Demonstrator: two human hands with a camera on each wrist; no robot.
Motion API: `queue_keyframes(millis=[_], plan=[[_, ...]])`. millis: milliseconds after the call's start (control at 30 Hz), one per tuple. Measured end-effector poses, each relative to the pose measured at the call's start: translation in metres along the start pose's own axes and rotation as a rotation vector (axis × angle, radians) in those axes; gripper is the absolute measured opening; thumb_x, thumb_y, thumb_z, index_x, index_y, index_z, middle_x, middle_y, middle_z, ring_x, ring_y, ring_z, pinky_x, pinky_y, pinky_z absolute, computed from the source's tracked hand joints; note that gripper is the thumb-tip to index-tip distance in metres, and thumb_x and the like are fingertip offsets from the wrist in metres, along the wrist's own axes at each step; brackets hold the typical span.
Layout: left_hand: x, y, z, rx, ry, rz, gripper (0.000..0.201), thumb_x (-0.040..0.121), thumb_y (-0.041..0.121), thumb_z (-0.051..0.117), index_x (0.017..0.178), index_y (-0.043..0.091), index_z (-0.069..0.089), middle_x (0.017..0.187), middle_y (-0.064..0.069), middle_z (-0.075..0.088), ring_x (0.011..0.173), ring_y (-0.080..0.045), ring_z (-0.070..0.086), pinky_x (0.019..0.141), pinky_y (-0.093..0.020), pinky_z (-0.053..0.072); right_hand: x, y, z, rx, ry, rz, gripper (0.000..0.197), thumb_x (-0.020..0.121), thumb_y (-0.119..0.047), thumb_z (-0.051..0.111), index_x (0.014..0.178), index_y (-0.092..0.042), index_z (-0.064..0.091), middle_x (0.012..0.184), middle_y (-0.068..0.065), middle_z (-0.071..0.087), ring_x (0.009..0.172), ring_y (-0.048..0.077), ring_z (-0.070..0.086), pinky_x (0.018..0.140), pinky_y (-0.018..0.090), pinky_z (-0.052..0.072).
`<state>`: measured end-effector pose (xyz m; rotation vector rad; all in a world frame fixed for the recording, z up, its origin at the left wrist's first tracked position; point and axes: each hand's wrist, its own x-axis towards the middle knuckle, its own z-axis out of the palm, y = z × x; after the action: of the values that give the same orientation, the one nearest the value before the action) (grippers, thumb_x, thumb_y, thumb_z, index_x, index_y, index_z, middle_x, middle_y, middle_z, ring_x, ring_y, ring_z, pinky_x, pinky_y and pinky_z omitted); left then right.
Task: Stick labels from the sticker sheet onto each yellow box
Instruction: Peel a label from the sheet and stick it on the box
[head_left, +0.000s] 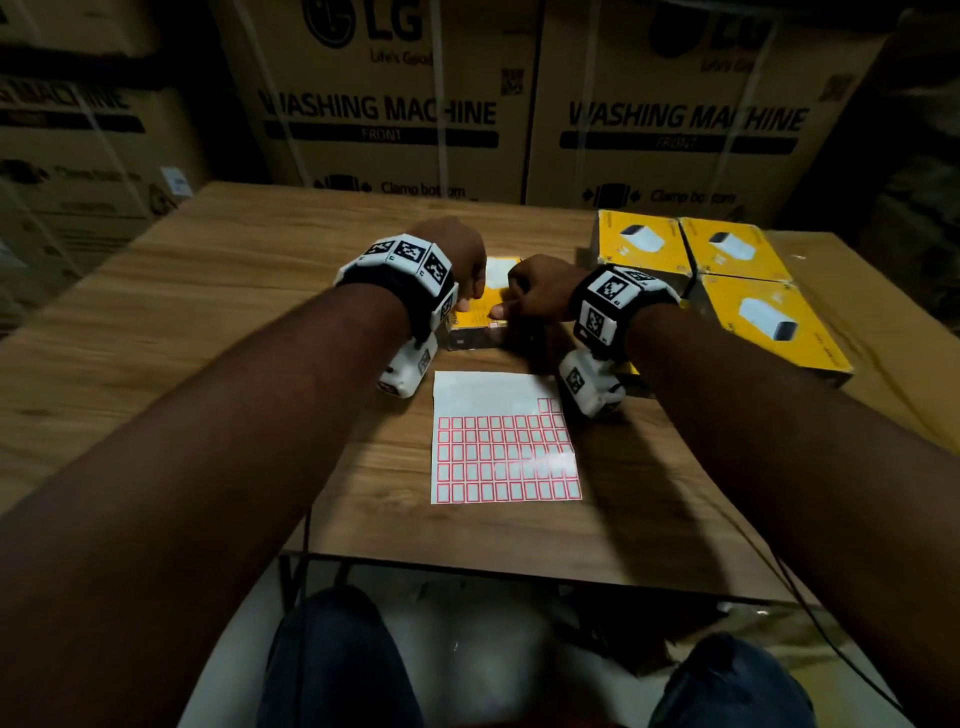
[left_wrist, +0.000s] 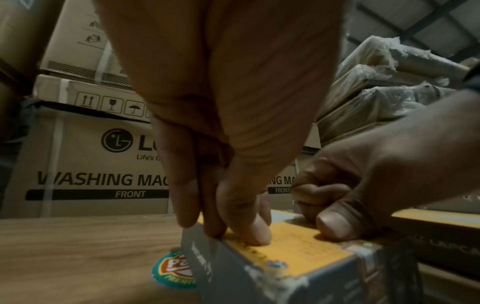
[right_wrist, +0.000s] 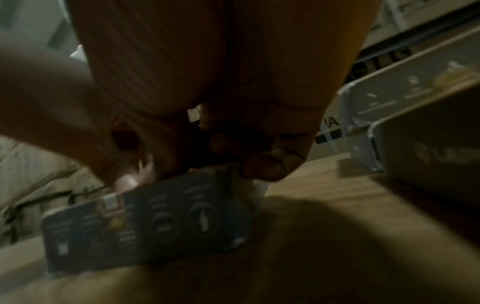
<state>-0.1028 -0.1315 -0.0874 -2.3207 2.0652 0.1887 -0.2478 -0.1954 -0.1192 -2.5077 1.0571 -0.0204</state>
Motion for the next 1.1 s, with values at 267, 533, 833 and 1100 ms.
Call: queue_keyframes(millis=[267,533,833,1100], plan=[[-0.005,-0.011,-0.002,-0.034,-0.050,0.015,0.032,0.065,0.014,0.086,0.092,0.026,0.074,0.082,0.014,0.074,0.081,-0.001,0.068,0.081,-0.027,0.053,-0.005,0.002,0.002,0.075,-0.003,0.029,0.041,0.079,-0.051,0.072,0.070,-0.021,0.046,0.073,-0.002,0.049,0.067,0.012,0.045,0.060,0.028,0.035],[-0.013,0.001,0.003,0.121,-0.006,0.025,0.050,0.068,0.060,0.077,0.106,0.029,0.070,0.105,0.009,0.071,0.096,-0.013,0.064,0.084,-0.029,0.051,-0.003,0.004,0.006,0.114,0.020,0.023,0.031,0.088,-0.026,0.066,0.067,-0.022,0.044,0.072,-0.004,0.048,0.072,0.015,0.047,0.057,0.025,0.037],[-0.024,0.029,0.014,0.357,0.073,0.013,0.052,0.071,0.060,0.073,0.102,0.018,0.069,0.093,-0.005,0.064,0.084,-0.026,0.062,0.066,-0.031,0.045,-0.012,0.010,0.010,-0.031,0.009,-0.009,0.041,0.066,-0.022,0.085,0.083,-0.024,0.049,0.086,-0.005,0.054,0.080,0.016,0.052,0.067,0.027,0.039],[-0.023,0.020,0.007,0.395,-0.006,0.064,0.038,0.074,0.020,0.076,0.112,0.022,0.070,0.109,-0.008,0.067,0.098,-0.030,0.065,0.082,-0.034,0.053,-0.016,0.004,0.011,-0.009,0.036,-0.011,0.039,0.074,-0.052,0.076,0.085,-0.023,0.052,0.092,0.000,0.058,0.082,0.018,0.054,0.067,0.028,0.040]])
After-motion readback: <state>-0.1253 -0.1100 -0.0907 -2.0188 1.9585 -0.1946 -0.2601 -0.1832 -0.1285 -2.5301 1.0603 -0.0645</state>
